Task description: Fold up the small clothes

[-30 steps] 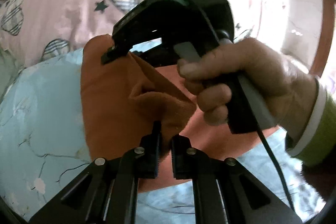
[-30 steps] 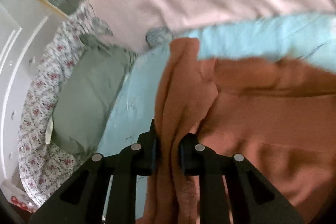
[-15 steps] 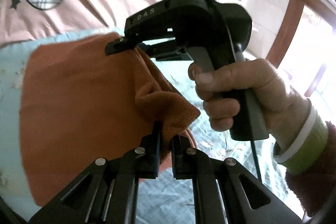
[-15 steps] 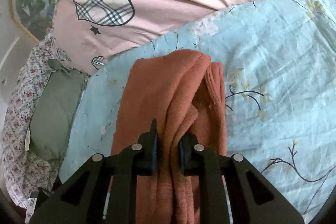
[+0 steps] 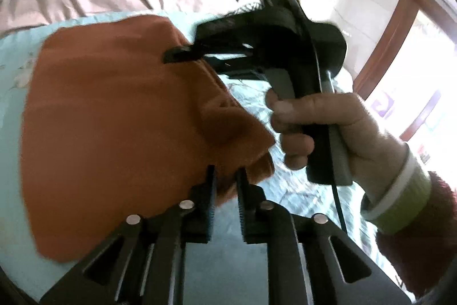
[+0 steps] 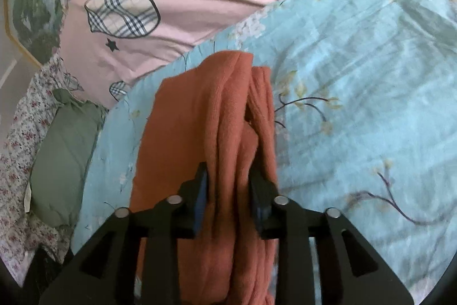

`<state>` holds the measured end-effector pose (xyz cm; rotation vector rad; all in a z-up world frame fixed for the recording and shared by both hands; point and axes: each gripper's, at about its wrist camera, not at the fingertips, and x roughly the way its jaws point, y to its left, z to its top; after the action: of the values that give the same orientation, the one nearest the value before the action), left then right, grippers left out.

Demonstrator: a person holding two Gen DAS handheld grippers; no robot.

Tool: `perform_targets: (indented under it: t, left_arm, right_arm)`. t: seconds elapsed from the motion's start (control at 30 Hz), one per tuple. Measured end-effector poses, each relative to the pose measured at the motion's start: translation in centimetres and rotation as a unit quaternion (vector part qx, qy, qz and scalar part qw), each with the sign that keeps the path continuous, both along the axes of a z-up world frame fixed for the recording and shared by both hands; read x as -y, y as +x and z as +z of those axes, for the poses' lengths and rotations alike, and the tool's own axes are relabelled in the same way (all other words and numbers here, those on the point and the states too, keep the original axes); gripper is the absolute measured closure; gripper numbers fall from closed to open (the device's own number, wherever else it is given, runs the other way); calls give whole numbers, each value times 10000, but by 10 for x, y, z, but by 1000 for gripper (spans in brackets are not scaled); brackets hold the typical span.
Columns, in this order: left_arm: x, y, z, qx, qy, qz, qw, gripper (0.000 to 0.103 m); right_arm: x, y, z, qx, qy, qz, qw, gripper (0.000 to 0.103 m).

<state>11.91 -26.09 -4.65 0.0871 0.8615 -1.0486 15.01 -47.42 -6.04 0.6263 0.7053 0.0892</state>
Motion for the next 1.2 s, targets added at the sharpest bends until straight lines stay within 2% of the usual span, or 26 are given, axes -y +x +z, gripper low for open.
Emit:
perform_targets:
  t: [0.03, 0.07, 0.1, 0.13, 0.17, 0.2, 0.23, 0.4, 0.5, 0.6, 0.67, 0.7, 0.73, 0.77, 0.8, 0.83, 1.03, 1.2]
  left_arm:
    - [-11, 4, 4, 54, 3, 107, 9999, 78]
    - [-22, 5, 7, 89, 11, 223, 9997, 73]
    - [-38, 10, 10, 103, -14, 407, 9991, 65]
    - [-44, 14, 13, 102, -30, 529, 9985, 55]
    - [-60, 7, 15, 93, -44, 697, 9975, 50]
    - [-75, 17, 16, 32, -72, 930, 9956, 42]
    - [-84, 30, 15, -44, -111, 1078, 9941, 38]
    - [-105, 96, 0, -619, -123, 1674, 9839, 32]
    - [-107, 134, -15, -1141, -304, 1718, 9780, 27]
    - [-94, 161, -37, -1520, -295, 1686, 9734, 28]
    - [-90, 162, -45, -1535, -309, 1626, 9742, 33]
    - [-85, 165, -46, -1498, -353, 1534, 9761, 48]
    - [-80, 161, -48, -1515, -330, 1456, 9771, 58]
    - [-79, 161, -48, -1482, -319, 1447, 9778, 64]
    - [-80, 159, -45, -1411, -342, 1442, 9788, 75]
    - [-83, 156, -41, -1349, -386, 1420, 9799, 80]
    - [-128, 122, 13, -908, -751, 1358, 9837, 82]
    - [-213, 81, 41, -574, -701, 1685, 9815, 82]
  right_arm:
    - [2, -7, 1, 54, 51, -37, 10000, 53]
    - [3, -12, 0, 85, 95, -68, 9999, 50]
    - [4, -17, 0, 92, 135, -79, 9998, 45]
    - [4, -20, -3, 69, 213, -70, 9997, 42]
    - [5, -21, -6, 19, 276, -43, 9996, 41]
    - [5, -20, -9, -29, 309, -23, 9995, 40]
    - [5, -17, -14, -143, 337, -6, 9993, 39]
    - [4, -6, -29, -313, 576, 116, 9978, 39]
    - [0, 4, -34, -357, 769, 292, 9960, 39]
    - [-7, 13, -37, -463, 707, 367, 9957, 40]
    - [-16, 17, -36, -559, 574, 425, 9959, 59]
    - [-19, 17, -35, -557, 541, 437, 9960, 68]
    - [-24, 15, -30, -512, 444, 435, 9968, 73]
    - [-29, 11, -24, -441, 353, 447, 9974, 74]
    - [-32, 8, -19, -371, 351, 469, 9976, 76]
    - [-38, 4, -14, -274, 413, 523, 9974, 76]
    - [-107, -12, -1, 107, 636, 1021, 9927, 77]
    - [-180, -12, -12, 285, 832, 1530, 9843, 77]
